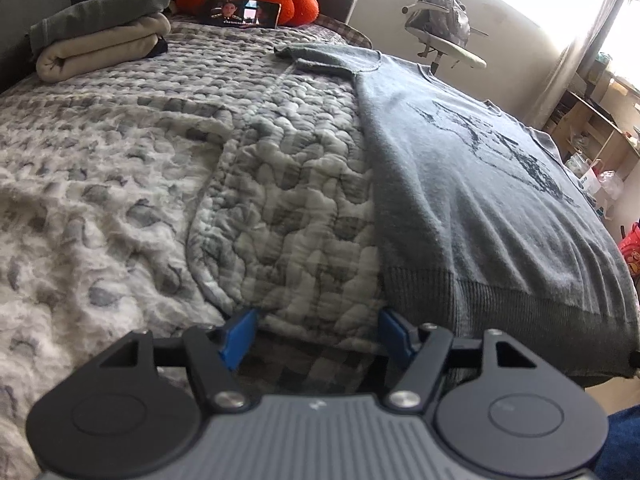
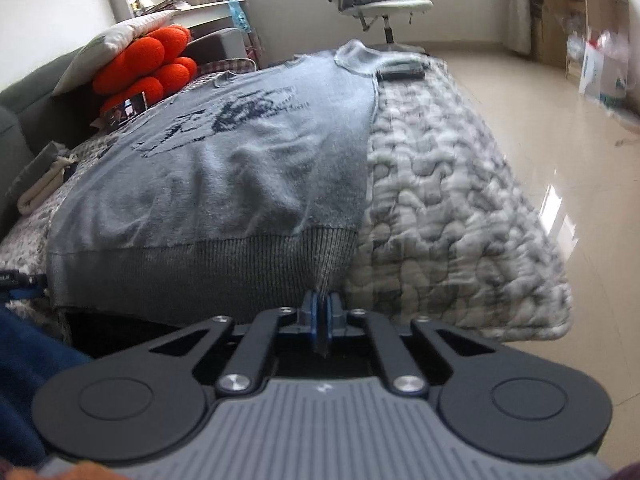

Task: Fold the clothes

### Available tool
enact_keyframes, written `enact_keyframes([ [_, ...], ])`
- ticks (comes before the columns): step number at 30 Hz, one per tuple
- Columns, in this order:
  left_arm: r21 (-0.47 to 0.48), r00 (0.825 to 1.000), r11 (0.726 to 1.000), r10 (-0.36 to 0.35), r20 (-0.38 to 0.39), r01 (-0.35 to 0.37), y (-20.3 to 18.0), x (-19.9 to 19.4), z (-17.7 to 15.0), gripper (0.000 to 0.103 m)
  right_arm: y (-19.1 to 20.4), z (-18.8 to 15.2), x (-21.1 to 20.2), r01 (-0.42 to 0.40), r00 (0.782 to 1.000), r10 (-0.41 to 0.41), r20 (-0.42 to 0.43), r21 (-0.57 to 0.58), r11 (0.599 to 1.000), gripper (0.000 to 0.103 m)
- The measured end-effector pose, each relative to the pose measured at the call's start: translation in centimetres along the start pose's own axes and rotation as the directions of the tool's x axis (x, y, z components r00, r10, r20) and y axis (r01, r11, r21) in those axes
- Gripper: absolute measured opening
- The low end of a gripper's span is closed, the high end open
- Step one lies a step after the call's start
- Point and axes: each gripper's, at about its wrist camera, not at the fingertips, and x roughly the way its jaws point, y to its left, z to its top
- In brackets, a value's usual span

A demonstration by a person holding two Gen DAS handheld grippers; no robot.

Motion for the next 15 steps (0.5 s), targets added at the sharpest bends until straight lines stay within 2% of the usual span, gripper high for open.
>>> enact_keyframes([
  [6, -0.034, 0.998, 0.998, -0.056, -0.013, 0.055, -0.1, -0.4, 0.7, 0.071, -0.4, -0.4, 0.4, 0.059, 0.998, -0.060, -0.032, -0.029, 0.998, 0.003],
  [10, 0.002, 0.997, 0.997, -0.072, 0.007, 0.072, -0.8, -1.6, 0.8, 0.071, -0.6, 0.0, -0.3, 0.122, 0.992, -0.121, 0.017, -0.049, 0.991, 0.003],
  [12, 0.016, 0.996, 0.996, -0.085, 0.017, 0.084, -0.9, -2.0, 1.0, 0.071, -1.0, 0.4, -0.6, 0.127, 0.992, -0.126, 0.029, -0.047, 0.991, 0.003],
  [15, -0.043, 0.992, 0.991, -0.126, -0.029, 0.125, -0.6, -1.0, 1.3, 0.071, -1.0, 0.3, -0.2, 0.119, 0.993, -0.118, 0.015, -0.054, 0.991, 0.003],
])
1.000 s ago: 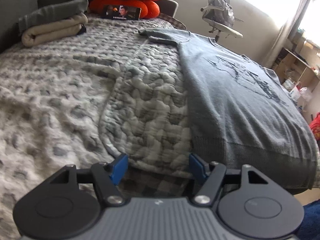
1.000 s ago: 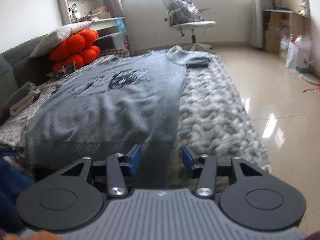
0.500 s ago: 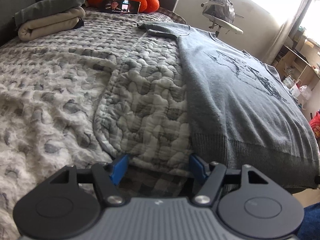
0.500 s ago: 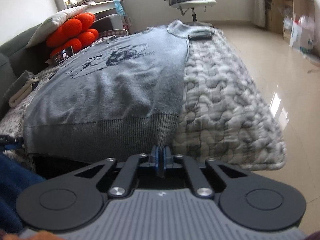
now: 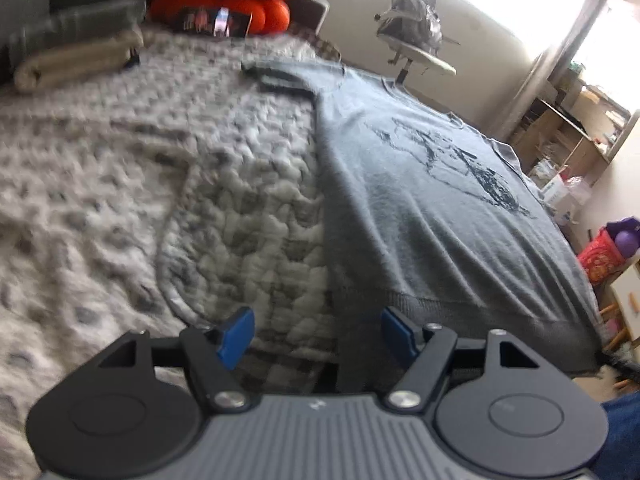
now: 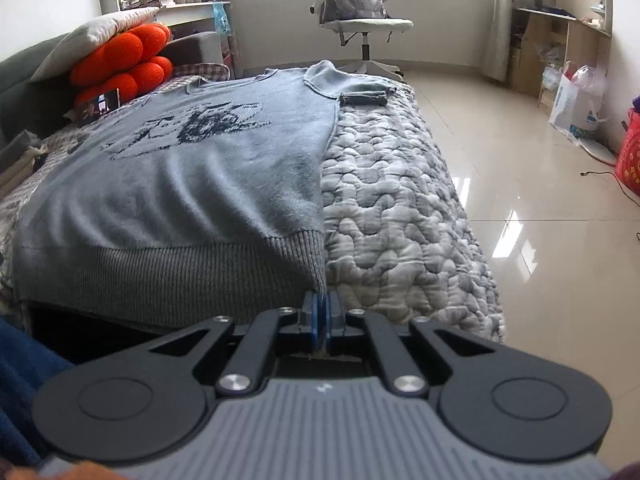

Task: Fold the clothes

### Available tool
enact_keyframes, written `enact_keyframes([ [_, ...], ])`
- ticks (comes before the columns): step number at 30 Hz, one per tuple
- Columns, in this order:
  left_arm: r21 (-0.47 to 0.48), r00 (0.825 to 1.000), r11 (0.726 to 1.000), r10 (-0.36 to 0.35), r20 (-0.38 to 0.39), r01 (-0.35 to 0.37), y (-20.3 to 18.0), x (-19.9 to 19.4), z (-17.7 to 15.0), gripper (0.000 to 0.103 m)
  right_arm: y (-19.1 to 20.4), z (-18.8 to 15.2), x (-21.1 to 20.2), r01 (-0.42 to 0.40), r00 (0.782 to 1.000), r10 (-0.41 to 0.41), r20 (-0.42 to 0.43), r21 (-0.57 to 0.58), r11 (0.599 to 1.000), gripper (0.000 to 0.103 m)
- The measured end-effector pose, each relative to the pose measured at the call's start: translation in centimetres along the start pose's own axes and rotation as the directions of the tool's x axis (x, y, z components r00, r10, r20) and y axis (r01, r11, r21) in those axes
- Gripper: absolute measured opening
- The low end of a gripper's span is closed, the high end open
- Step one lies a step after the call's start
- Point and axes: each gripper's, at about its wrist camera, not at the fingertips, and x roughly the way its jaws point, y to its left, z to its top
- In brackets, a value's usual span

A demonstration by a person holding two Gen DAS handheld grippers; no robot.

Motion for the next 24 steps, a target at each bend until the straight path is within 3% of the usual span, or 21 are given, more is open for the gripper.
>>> enact_keyframes([
  [4, -0.042, 0.998, 0.998, -0.052, -0.020, 0.051, -0.1, 0.7, 0.0, 0.069, 0.3, -0.1, 0.6, -0.006, 1.000, 0.006, -0.004, 0.024, 1.000, 0.003],
  [7, -0.004, 0.999, 0.999, -0.042, -0.025, 0.042, -0.7, 1.4, 0.0, 0.062, 0.2, -0.1, 0.6, -0.002, 1.000, 0.002, 0.004, 0.037, 0.999, 0.003],
  [12, 0.021, 0.999, 0.999, -0.033, -0.040, 0.033, -0.9, 2.1, 0.1, 0.060, 0.2, 0.1, 0.5, 0.001, 1.000, -0.001, 0.010, 0.036, 0.999, 0.003],
  [15, 0.039, 0.999, 0.999, 0.000, -0.039, 0.002, -0.9, 1.7, -0.1, 0.040, 0.2, 0.1, 0.8, -0.001, 1.000, 0.001, 0.003, 0.038, 0.999, 0.003],
  [18, 0.007, 0.998, 1.000, -0.017, -0.057, 0.017, -0.4, 1.1, 0.0, 0.024, 0.4, 0.0, 0.7, -0.007, 1.000, 0.006, 0.010, 0.036, 0.999, 0.003],
  [20, -0.023, 0.998, 0.999, -0.033, -0.052, 0.032, 0.0, 0.5, -0.1, 0.024, 0.6, 0.1, 0.5, -0.008, 1.000, 0.008, 0.020, 0.030, 1.000, 0.003],
  [24, 0.002, 0.999, 0.999, -0.036, -0.037, 0.037, -0.3, 0.7, -0.1, 0.025, 0.7, 0.3, 0.6, -0.010, 1.000, 0.010, 0.023, 0.029, 1.000, 0.004],
])
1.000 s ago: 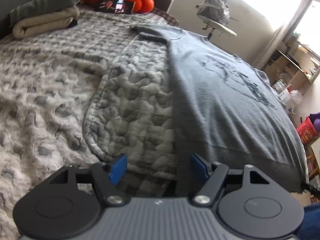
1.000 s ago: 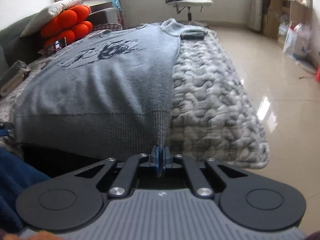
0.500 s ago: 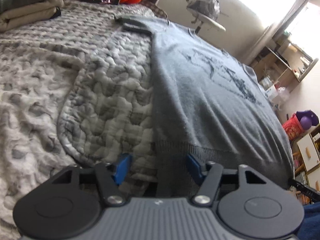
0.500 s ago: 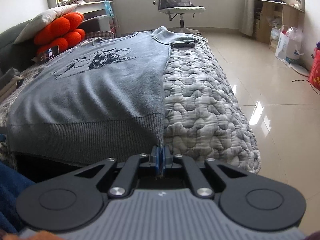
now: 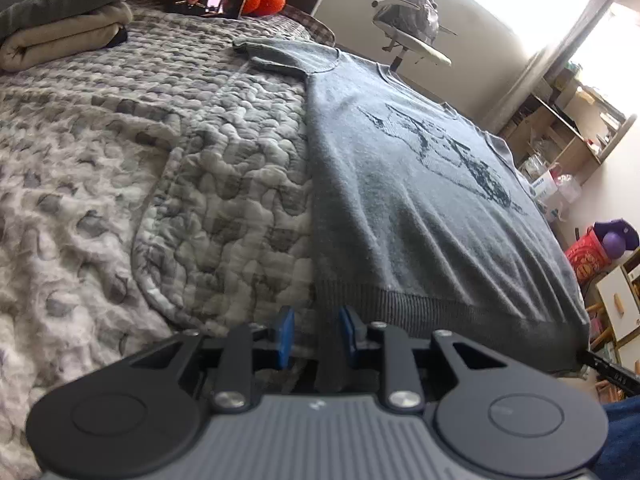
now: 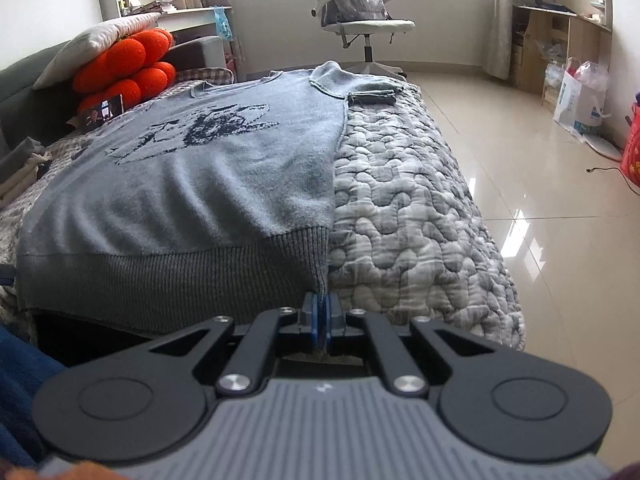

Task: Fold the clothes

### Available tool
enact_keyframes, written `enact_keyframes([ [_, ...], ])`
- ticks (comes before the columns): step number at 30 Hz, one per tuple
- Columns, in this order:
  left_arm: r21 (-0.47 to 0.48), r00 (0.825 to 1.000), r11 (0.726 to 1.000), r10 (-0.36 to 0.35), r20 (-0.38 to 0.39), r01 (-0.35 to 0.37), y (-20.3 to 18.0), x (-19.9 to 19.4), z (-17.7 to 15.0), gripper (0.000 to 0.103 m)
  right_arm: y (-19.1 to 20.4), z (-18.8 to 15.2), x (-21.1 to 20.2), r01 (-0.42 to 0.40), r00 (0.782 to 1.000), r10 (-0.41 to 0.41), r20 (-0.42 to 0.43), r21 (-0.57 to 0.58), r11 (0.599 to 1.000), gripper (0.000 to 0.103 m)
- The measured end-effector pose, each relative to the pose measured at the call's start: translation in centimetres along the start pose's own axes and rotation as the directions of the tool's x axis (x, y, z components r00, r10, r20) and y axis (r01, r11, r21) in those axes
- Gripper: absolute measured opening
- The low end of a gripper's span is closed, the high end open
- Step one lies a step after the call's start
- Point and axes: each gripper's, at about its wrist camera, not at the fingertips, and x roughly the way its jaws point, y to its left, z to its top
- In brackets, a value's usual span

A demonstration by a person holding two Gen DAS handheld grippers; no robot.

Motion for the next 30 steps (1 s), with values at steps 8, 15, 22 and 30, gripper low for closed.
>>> enact_keyframes([
  [8, 0.025, 0.998, 0.998, -0.050, -0.023, 0.051, -1.1, 1.5, -0.2, 0.050, 0.3, 0.1, 0.4, -0.013, 1.000, 0.013, -0.002, 0.003, 1.000, 0.004],
  [15, 0.117, 0.999, 0.992, -0.036, -0.020, 0.038, -1.3, 0.7, -0.6, 0.003, 0.7, -0.1, 0.4, -0.035, 0.999, 0.035, -0.010, -0.012, 0.999, 0.004],
  [22, 0.119, 0.999, 0.992, -0.036, -0.013, 0.037, -0.9, -1.2, -0.4, 0.003, 1.1, 0.5, -1.7, -0.068, 0.997, 0.069, 0.023, -0.041, 0.997, 0.004],
  [30, 0.159, 0.999, 0.986, -0.054, 0.001, 0.053, -1.3, -3.6, -0.4, 0.003, 1.8, 1.4, -3.9, -0.108, 0.992, 0.112, 0.049, -0.092, 0.990, 0.003],
])
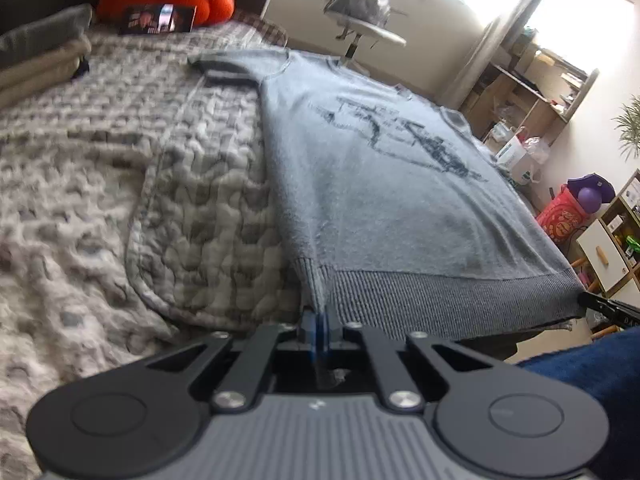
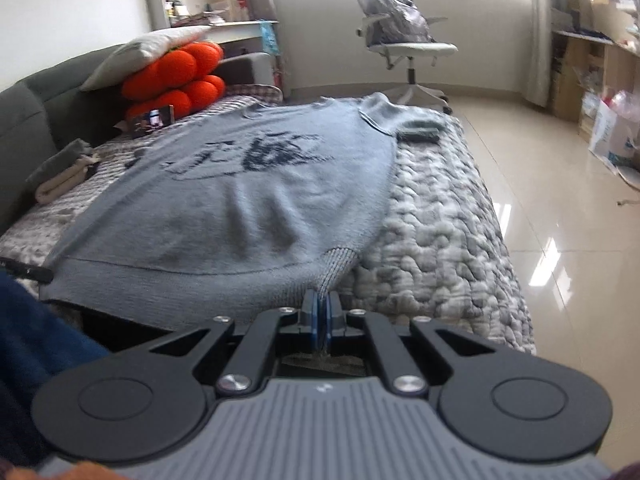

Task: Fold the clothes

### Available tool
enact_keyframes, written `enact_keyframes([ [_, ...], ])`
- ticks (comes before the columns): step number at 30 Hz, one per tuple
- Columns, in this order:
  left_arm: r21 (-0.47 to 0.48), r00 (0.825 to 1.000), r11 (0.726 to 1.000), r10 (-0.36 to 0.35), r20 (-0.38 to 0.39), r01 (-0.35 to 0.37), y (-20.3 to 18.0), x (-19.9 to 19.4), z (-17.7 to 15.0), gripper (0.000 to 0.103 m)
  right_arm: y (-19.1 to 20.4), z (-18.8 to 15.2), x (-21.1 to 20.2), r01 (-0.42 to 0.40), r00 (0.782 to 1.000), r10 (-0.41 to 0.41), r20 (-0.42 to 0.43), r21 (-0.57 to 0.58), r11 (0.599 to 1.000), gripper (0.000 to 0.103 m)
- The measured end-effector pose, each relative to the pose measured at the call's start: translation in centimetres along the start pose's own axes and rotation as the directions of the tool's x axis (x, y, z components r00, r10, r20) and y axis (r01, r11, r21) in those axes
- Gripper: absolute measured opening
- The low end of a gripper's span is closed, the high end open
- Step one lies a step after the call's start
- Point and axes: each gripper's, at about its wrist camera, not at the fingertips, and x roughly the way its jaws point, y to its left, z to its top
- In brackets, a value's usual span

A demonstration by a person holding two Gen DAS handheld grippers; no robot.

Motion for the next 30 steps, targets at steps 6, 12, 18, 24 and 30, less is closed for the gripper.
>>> enact_keyframes([
  [6, -0.020, 1.000, 1.000, 0.001, -0.008, -0.001, 0.5, 0.2, -0.9, 0.003, -0.8, -0.3, -0.1, 0.050, 0.998, -0.049, -0.034, 0.013, 0.999, 0.003],
  [12, -0.008, 1.000, 1.000, 0.019, -0.004, -0.019, 0.1, 1.0, -1.2, 0.003, -1.2, -0.9, 0.7, 0.082, 0.995, -0.081, -0.065, 0.012, 0.997, 0.002],
  [18, -0.034, 1.000, 0.999, 0.014, -0.004, -0.015, 0.3, 2.7, -0.9, 0.004, -1.1, -0.8, 2.0, 0.061, 0.997, -0.060, -0.044, 0.012, 0.998, 0.005],
  [24, -0.123, 0.999, 0.992, 0.041, 0.023, -0.038, 1.9, 1.5, -1.0, 0.055, -0.8, -0.2, 1.9, 0.092, 0.995, -0.093, -0.034, -0.030, 0.995, 0.033],
  [30, -0.207, 0.995, 0.977, 0.070, 0.078, -0.052, 4.0, -1.0, 0.2, 0.056, -1.5, 1.7, 1.2, 0.102, 0.994, -0.101, 0.049, -0.027, 0.994, 0.044],
])
